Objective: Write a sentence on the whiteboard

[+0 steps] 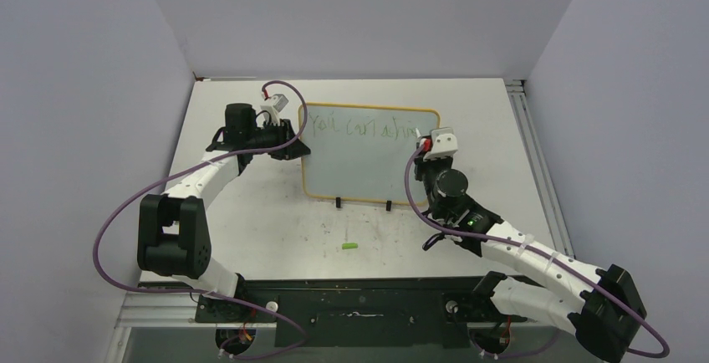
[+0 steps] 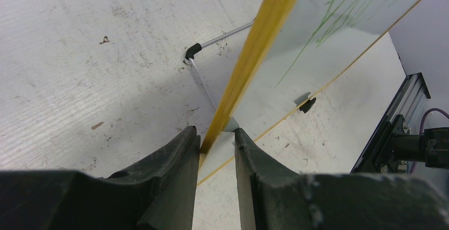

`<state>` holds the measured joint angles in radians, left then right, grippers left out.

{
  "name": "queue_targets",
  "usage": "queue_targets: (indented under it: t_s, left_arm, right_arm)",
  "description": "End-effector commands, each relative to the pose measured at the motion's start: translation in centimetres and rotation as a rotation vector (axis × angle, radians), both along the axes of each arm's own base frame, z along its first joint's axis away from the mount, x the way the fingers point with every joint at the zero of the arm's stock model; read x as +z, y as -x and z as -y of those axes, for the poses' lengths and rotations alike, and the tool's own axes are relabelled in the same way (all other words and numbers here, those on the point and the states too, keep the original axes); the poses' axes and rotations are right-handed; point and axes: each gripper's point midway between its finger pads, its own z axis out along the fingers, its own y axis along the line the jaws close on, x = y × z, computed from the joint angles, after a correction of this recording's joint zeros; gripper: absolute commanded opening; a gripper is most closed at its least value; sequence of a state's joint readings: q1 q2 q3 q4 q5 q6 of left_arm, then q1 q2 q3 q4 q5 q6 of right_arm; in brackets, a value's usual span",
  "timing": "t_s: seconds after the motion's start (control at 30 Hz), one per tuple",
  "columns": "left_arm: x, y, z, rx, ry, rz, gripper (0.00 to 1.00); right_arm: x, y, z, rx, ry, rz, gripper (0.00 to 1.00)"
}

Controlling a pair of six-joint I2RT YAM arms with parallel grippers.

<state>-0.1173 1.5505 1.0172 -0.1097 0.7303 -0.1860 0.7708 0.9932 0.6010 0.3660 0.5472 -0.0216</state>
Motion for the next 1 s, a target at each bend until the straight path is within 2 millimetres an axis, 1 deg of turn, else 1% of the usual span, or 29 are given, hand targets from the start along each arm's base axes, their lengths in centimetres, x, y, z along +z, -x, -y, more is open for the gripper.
queue_targets:
  t_s: [0.0,0.23,0.53,0.6,0.77,0.97]
  left_arm:
    - [2.8,-0.6,0.6,-0.024,0.009,0.085,0.28]
    - [2.9,-0.6,0.6,-0.024,0.009,0.087,0.28]
    - [2.9,-0.6,0.6,-0.025,0.012,0.088,0.28]
    - [3.0,-0.6,0.6,-0.024,0.012,0.089,0.28]
    - [2.9,-0.6,0.6,-0.024,0.012,0.088,0.28]
    - [2.9,-0.6,0.7,-0.024,0.010,0.087,0.28]
  right_arm:
    - [2.9,-0.6,0.5,-0.038,-0.048,0.064,0.05]
    - [1.4,-0.2,1.0,-0.052,-0.048,0.026,0.05]
    - [-1.4,0.9,2.0,-0.072,-0.072,-0.043,0.05]
    - [-1.7,1.1,2.1,-0.072,-0.073,-0.049,0.05]
    - [-1.4,1.0,2.0,-0.072,-0.076,-0.041,0.05]
    - [0.0,0.4,1.8,-0.079,-0.081,-0.007,0.05]
